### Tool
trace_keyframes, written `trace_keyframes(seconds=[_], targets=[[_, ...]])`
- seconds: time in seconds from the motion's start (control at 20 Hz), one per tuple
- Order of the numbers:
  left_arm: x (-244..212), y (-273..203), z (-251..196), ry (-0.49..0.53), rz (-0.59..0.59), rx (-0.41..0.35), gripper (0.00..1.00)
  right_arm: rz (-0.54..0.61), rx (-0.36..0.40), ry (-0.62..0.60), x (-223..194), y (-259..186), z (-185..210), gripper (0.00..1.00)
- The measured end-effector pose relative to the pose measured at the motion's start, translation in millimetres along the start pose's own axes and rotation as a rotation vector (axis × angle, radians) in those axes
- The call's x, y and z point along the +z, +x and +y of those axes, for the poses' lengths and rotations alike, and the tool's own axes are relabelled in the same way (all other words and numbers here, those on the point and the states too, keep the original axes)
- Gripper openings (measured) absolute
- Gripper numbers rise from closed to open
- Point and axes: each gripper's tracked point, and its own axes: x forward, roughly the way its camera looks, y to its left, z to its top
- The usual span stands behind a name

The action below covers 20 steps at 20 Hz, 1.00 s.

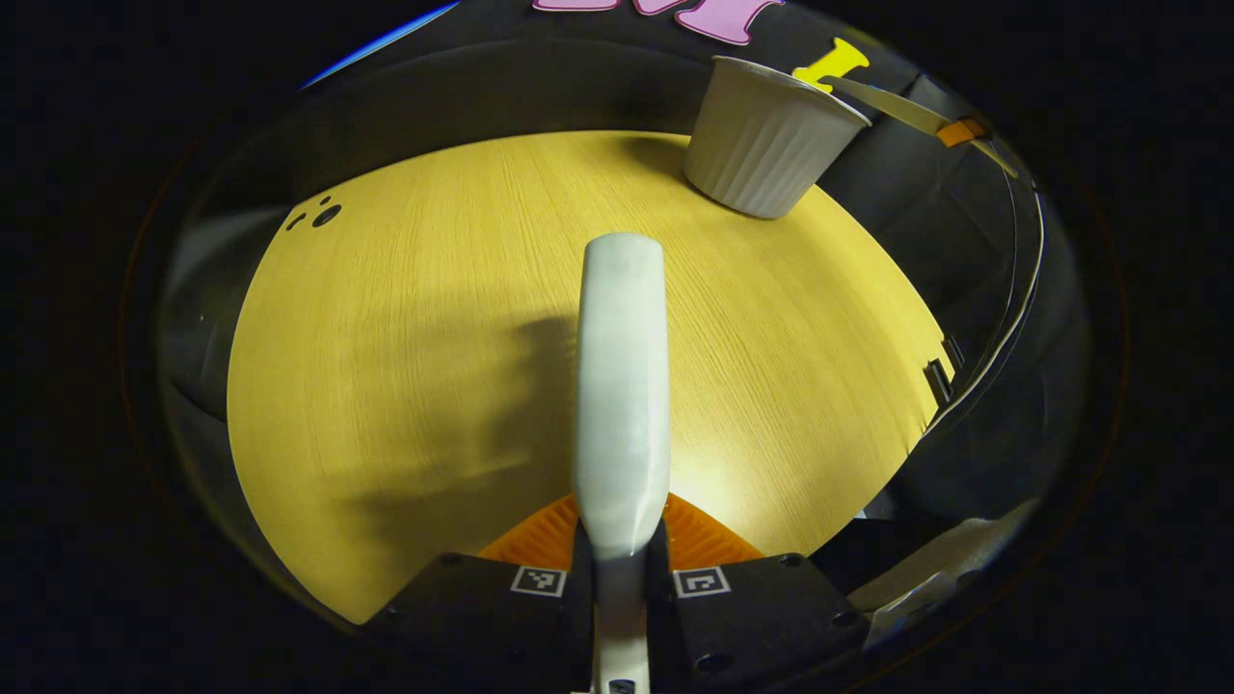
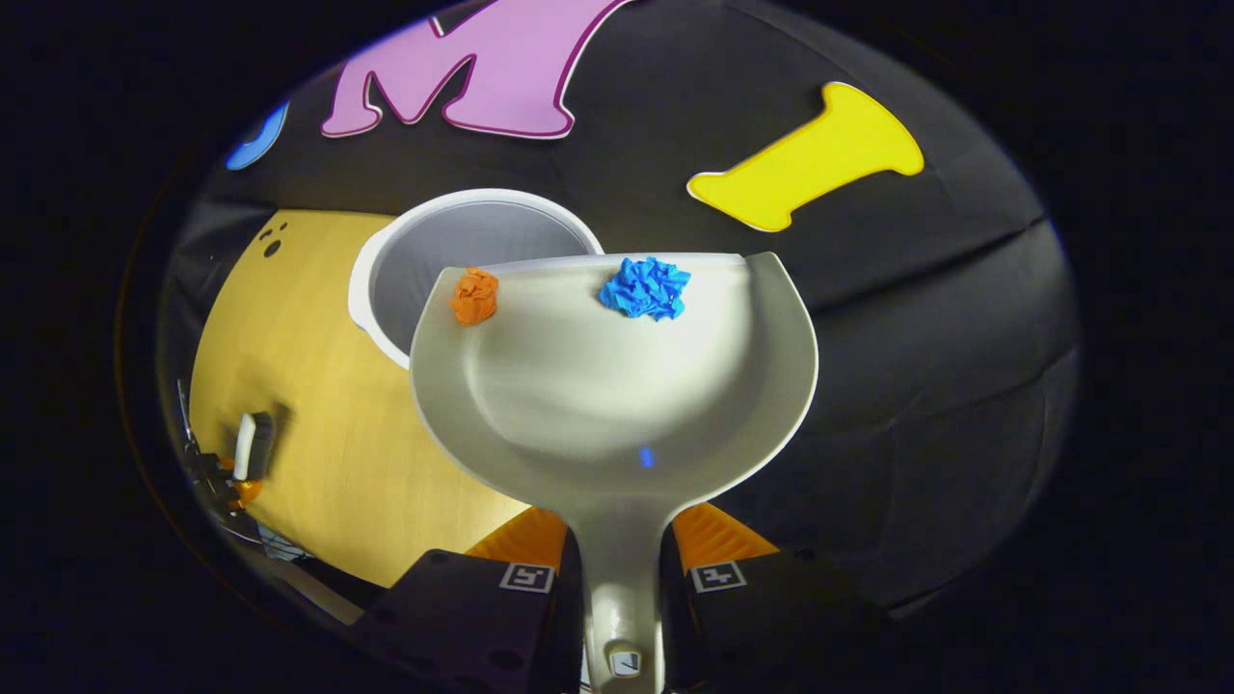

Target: Pick up the small broom and dustpan from the desktop, sweep the trash into the dustpan with the broom, and then empty the trash into the garbage bin.

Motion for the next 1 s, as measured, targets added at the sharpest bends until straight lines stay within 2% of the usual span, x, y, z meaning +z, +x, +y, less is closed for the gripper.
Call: trace_keyframes(seconds=[0.25,0.3,0.35,0.55,0.65,1.0], targets=[[3.4,4.0,11.3,-0.02,-0.003,0.002,0.26,0.083,-0.038,-0.159,19.0,0.0,-7.1,0.36],[4.0,4.5,12.7,-0.025,-0.001,0.0,0.26,0.096,-0.036,-0.171,23.5,-0.7,-7.3,0.33],[4.4,5.6,13.7,-0.027,0.001,-0.002,0.24,0.117,-0.032,-0.185,28.1,-1.6,-6.0,0.36],[5.2,8.7,13.6,-0.027,0.009,-0.009,0.26,0.228,-0.037,-0.299,39.7,-2.5,-10.3,0.36],[6.8,8.8,12.7,-0.03,0.01,-0.011,0.26,0.266,-0.035,-0.321,43.7,-0.1,-10.3,0.36],[10.7,8.1,13.7,-0.042,0.016,-0.009,0.26,0.269,-0.018,-0.339,51.6,2.6,-4.3,0.36]])
